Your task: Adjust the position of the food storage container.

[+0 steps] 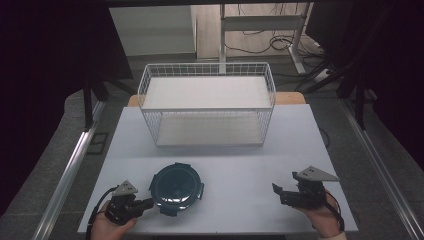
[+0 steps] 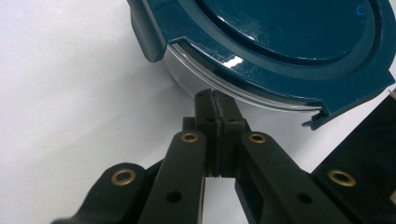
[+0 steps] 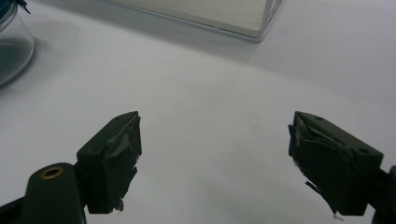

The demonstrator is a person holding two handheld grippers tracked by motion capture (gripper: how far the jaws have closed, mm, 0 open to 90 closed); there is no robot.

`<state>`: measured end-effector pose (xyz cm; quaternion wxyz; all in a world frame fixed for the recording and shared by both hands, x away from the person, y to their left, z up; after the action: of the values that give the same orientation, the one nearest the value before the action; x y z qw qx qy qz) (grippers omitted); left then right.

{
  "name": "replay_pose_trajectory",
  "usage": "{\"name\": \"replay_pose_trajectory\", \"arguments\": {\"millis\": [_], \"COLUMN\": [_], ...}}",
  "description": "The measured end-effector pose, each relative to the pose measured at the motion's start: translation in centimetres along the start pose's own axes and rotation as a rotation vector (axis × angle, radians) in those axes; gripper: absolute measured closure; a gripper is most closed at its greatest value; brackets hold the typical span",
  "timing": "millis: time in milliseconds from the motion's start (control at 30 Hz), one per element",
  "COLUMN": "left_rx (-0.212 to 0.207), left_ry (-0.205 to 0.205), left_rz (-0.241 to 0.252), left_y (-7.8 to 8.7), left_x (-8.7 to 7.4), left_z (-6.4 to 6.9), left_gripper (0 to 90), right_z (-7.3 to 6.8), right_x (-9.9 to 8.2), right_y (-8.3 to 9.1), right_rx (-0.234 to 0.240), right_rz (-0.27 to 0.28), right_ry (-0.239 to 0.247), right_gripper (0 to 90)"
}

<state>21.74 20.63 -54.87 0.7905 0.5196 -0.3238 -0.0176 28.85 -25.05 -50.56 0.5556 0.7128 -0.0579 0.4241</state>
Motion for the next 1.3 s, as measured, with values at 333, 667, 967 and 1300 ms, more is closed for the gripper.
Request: {"name": "replay_pose_trajectory", "arguments": {"millis": [333,667,967,1300], "left_rx": [0.006,0.002,0.0,-0.003], "left_ry": [0.003,-0.002,-0.009,-0.028], "left_rz": [0.008,0.007,0.006,0.003], "left_y": [0.1,-0.3,-0.7,-1.4], "left_x": [0.5,1.1,1.9,3.2], "left_z": [0.0,0.3,0.5,1.3], "left_gripper": [90.0,90.0,90.0,90.0], "right_z": [-0.2,-0.2,-0.3,-0.3], "right_x": [0.0,0.0,0.1,0.1], "right_y": [-0.2,-0.2,-0.3,-0.4], "right_rx": [0.0,0.001,0.002,0.003], "right_rz": [-0.006,-0.007,-0.007,-0.009], "right_ry": [0.008,0.009,0.008,0.007], "right_gripper": [16.7,16.7,16.8,16.8]}}
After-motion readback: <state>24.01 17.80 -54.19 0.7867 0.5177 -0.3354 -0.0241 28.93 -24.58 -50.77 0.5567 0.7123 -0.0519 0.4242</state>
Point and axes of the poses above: each handheld gripper's, and its own axes: y roughly backward along the jaws, x roughly out of its top, z roughly to its right, the point moved 5 cm from there along -y, roughly forward along the jaws, and after that the axes turned 10 degrees about -z, right-handed, at the moved point
